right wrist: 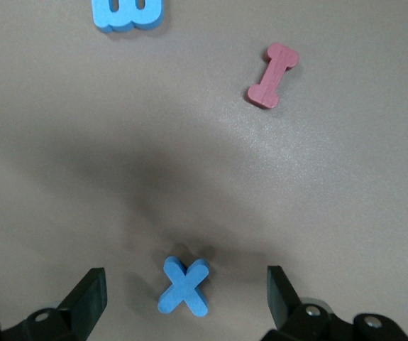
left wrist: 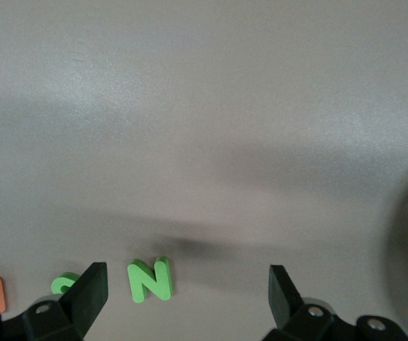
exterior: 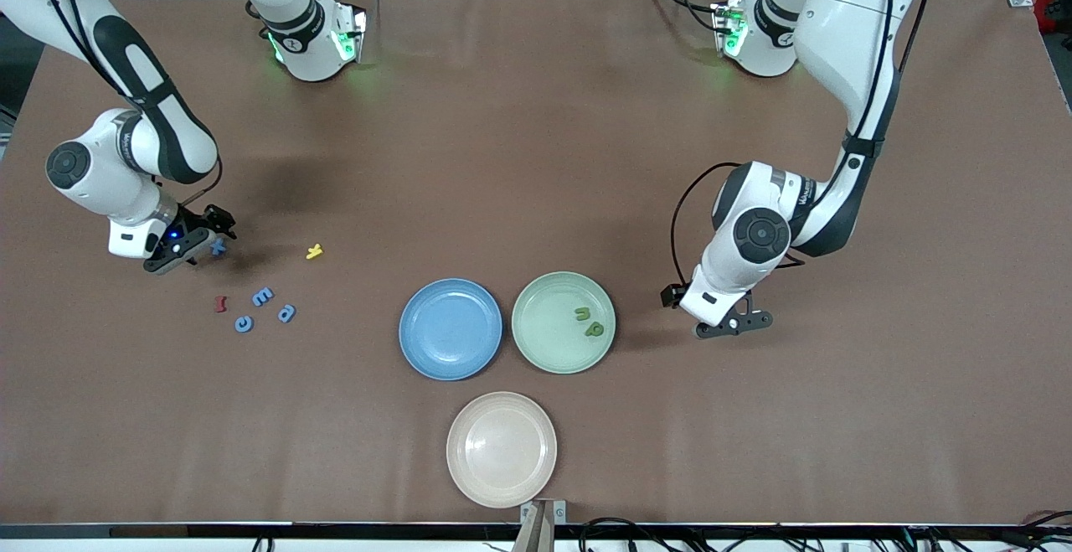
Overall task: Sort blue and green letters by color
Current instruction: 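Grasp the blue x with the right gripper while the left gripper lowers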
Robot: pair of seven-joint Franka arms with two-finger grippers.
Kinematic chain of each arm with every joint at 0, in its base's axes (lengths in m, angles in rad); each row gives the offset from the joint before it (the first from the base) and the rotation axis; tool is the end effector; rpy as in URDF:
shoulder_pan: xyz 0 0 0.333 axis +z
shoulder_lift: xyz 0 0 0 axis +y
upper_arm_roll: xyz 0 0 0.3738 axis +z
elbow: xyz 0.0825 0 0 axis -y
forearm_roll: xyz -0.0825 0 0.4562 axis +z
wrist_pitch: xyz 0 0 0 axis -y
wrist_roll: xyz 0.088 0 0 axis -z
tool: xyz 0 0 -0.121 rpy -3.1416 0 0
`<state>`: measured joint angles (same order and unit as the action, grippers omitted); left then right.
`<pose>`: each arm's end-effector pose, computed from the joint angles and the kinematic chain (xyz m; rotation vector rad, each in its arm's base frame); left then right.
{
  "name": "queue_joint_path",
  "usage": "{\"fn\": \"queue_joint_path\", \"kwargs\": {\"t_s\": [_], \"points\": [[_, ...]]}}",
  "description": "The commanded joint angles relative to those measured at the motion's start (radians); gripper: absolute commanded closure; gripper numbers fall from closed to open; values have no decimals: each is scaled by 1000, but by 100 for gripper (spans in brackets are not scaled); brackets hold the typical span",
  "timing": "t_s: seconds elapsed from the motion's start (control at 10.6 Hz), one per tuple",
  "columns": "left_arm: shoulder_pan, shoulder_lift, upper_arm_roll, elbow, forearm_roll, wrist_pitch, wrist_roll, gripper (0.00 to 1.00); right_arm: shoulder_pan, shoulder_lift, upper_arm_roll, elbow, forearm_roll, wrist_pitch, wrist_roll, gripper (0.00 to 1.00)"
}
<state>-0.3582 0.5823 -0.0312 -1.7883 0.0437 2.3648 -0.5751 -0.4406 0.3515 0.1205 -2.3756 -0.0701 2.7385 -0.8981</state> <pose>0.6846 -0.2781 0.2088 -3.1173 -0.2492 -0.0023 0.5288 -0.1692 0.1527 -2.9824 -0.9795 -0.0315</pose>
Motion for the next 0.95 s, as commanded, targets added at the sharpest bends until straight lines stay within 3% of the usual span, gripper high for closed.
{"fn": "queue_joint_path", "kwargs": {"t_s": [0.0,0.47,0.57,0.66,0.76,0.85], "points": [[8,-13,-4,-28,22,13,50,0,-49,10,19,-16,-34,38,-18,0],[36,-32,-4,-79,24,13,127,0,-58,30,19,-25,-53,73,-18,0],[36,-35,-4,-89,24,14,136,0,-58,30,19,-28,-53,76,-18,23],[36,-35,-4,-92,24,14,135,0,-58,30,19,-28,-54,75,-24,69],[36,-38,-4,-92,24,14,136,0,-58,30,19,-28,-54,72,-30,91],[39,-48,-4,-94,24,14,136,0,-58,30,21,-28,-54,70,-28,99]]}}
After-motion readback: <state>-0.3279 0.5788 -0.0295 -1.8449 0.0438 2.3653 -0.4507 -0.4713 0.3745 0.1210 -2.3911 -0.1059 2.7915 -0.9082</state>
